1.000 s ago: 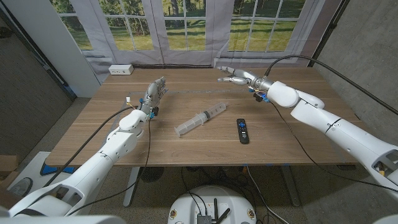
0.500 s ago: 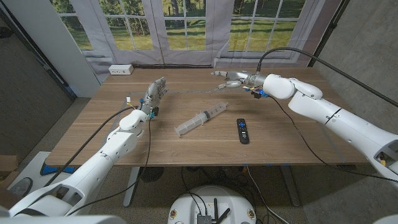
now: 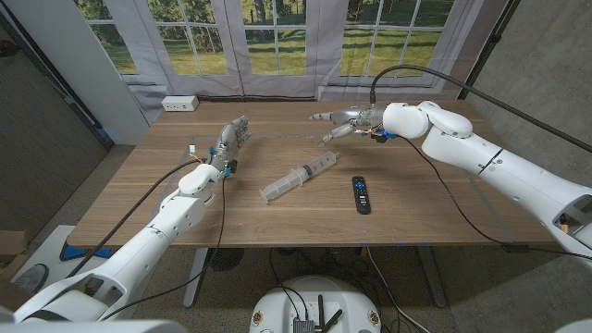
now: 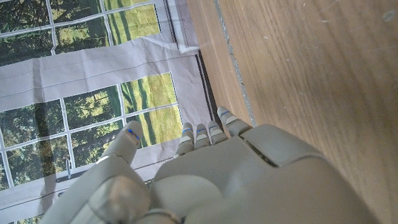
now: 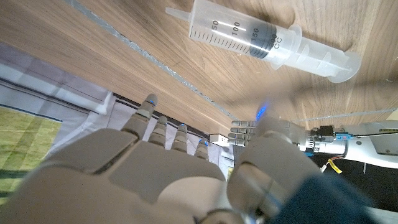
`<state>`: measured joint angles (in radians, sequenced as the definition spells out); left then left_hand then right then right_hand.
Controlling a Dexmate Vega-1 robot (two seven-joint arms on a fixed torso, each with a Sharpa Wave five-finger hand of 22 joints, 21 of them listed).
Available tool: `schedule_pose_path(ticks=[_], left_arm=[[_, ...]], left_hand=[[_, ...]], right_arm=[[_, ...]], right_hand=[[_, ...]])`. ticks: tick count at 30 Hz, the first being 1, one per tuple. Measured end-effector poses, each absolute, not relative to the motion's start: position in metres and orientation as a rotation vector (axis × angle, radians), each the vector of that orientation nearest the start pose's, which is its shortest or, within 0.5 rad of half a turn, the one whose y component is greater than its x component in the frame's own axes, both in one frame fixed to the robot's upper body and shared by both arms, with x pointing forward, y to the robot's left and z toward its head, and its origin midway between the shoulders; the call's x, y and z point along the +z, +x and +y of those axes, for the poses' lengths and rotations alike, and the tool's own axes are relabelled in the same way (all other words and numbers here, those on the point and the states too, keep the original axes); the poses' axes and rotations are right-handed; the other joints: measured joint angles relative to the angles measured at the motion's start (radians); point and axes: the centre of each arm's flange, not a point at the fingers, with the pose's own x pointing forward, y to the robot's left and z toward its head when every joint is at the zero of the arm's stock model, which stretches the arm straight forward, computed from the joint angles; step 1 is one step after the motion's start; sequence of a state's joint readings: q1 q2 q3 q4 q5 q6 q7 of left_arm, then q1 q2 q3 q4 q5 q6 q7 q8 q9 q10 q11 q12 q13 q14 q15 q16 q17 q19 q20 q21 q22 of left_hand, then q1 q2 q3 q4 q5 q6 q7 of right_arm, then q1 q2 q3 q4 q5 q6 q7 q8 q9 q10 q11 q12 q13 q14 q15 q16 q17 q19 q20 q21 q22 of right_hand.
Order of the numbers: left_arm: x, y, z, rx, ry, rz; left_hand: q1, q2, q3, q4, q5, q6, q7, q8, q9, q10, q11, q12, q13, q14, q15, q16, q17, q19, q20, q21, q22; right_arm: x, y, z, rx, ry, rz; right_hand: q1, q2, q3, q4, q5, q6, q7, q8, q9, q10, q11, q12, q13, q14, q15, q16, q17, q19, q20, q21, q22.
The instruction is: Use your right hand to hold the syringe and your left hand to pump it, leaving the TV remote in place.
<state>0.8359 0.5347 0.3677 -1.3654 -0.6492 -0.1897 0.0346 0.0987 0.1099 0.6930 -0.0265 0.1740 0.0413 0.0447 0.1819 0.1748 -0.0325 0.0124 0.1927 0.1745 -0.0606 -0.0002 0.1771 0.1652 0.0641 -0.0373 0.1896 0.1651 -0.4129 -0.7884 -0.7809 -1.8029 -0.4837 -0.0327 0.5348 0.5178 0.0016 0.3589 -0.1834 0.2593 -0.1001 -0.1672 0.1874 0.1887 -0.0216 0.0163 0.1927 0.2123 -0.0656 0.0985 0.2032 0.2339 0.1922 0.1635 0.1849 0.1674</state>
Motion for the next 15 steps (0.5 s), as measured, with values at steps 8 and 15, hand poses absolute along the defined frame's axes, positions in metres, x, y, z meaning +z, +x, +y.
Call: schedule_pose_path(ticks=[8,15], left_arm=[[-0.019,0.653,0.29,-0.171,-0.034,-0.543],[-0.022,0.653,0.289,-0.171,-0.038,-0.534]], left_hand=[[0.0,0.0,0.0,0.0,0.0,0.0,0.0,0.0,0.0,0.005,0.005,0.0,0.0,0.005,0.005,0.0,0.004,0.0,0.0,0.0,0.0],[0.0,0.0,-0.001,0.007,0.0,0.0,0.0,0.0,0.0,0.011,0.0,0.0,0.0,0.005,0.005,0.0,0.005,0.0,0.0,0.0,0.0]], right_arm=[[0.097,0.577,-0.119,0.489,-1.831,-0.545],[0.094,0.578,-0.109,0.498,-1.905,-0.508]], right_hand=[[0.026,-0.026,0.0,0.0,0.0,-0.027,-0.017,0.002,0.0,-0.003,0.011,0.004,0.007,-0.003,0.018,0.005,0.001,-0.001,0.021,0.0,0.0],[0.036,-0.036,0.0,0.0,0.0,-0.049,-0.027,0.002,0.0,-0.009,0.016,0.004,0.013,-0.002,0.041,0.005,0.006,-0.002,0.037,0.0,0.0]])
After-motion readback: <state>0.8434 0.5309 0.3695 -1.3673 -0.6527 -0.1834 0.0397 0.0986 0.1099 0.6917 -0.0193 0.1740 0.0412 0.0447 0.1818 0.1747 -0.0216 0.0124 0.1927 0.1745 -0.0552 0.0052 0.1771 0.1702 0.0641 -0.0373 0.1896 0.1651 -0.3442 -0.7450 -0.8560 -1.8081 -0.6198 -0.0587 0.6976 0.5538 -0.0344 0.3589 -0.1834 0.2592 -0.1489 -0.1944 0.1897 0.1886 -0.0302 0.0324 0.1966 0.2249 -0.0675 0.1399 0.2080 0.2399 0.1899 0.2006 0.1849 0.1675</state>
